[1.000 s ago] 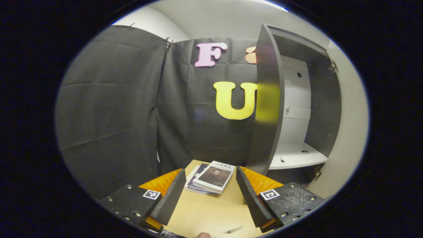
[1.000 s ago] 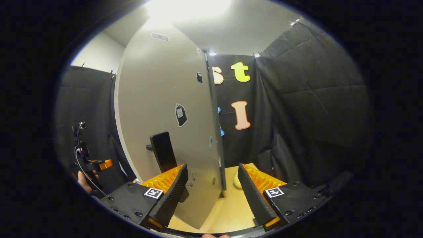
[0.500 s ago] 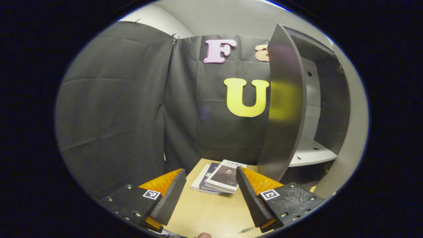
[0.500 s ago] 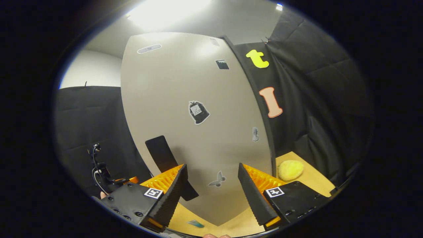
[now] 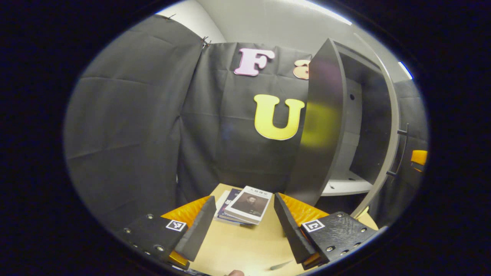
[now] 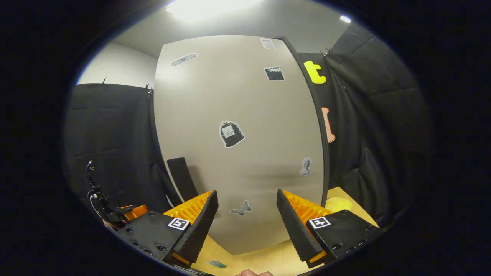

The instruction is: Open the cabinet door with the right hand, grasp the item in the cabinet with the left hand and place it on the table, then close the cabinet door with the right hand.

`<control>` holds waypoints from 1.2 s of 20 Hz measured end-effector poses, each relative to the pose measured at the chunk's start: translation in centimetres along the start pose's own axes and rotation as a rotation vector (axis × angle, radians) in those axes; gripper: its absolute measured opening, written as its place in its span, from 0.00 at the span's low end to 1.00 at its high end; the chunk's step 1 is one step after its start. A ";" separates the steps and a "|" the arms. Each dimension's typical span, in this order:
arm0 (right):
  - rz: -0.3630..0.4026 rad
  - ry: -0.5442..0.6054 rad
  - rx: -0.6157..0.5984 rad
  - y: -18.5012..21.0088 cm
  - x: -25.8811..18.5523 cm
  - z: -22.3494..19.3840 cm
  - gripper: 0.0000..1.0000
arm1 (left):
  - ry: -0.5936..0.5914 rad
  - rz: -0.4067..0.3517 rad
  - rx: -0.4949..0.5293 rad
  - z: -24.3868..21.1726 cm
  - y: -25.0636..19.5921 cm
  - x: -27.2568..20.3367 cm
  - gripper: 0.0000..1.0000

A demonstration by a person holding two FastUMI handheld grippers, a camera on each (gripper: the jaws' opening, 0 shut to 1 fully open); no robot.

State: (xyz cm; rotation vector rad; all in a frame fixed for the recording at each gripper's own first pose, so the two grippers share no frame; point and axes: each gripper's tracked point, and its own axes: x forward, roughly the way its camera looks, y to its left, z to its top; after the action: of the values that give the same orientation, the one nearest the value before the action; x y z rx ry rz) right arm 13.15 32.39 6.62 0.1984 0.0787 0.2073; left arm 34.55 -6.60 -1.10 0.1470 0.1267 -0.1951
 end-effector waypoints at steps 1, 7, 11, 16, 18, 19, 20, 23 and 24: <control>-0.012 -0.007 -0.011 -1.0 -0.1 0.1 0.97 | -0.007 -0.006 0.004 0.5 -0.9 -0.1 0.91; -0.072 -0.002 -0.058 -8.6 0.0 0.3 0.97 | -0.075 0.018 0.065 3.2 -8.2 -2.3 0.93; -0.117 -0.023 -0.132 -13.3 -0.3 1.0 0.97 | -0.106 0.029 0.111 3.9 -12.5 -3.9 0.91; -0.070 -0.014 -0.108 -16.9 -1.0 0.4 0.97 | -0.159 -0.034 0.039 4.2 -18.7 -6.1 0.91; -0.061 -0.021 -0.102 -18.4 -1.5 0.5 0.97 | -0.203 -0.039 0.052 5.0 -20.3 -7.4 0.91; -0.047 -0.018 -0.100 -18.9 -1.7 0.5 0.97 | -0.213 -0.041 0.043 5.0 -21.1 -8.0 0.91; -0.032 -0.007 -0.105 -19.2 -1.9 0.2 0.97 | -0.213 -0.046 0.021 4.7 -22.1 -8.4 0.91; -0.013 -0.010 -0.125 -20.7 -3.0 0.8 0.97 | -0.232 -0.081 -0.047 5.1 -25.0 -9.8 0.91; -0.006 -0.017 -0.123 -21.0 -3.2 1.0 0.96 | -0.236 -0.091 -0.054 5.1 -25.6 -10.2 0.91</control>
State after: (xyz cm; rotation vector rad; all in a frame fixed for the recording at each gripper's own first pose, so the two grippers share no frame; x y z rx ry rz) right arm 14.23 11.33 3.55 0.0777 0.0495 0.2034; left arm 20.03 -30.38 1.91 0.0640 -0.0962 -0.2974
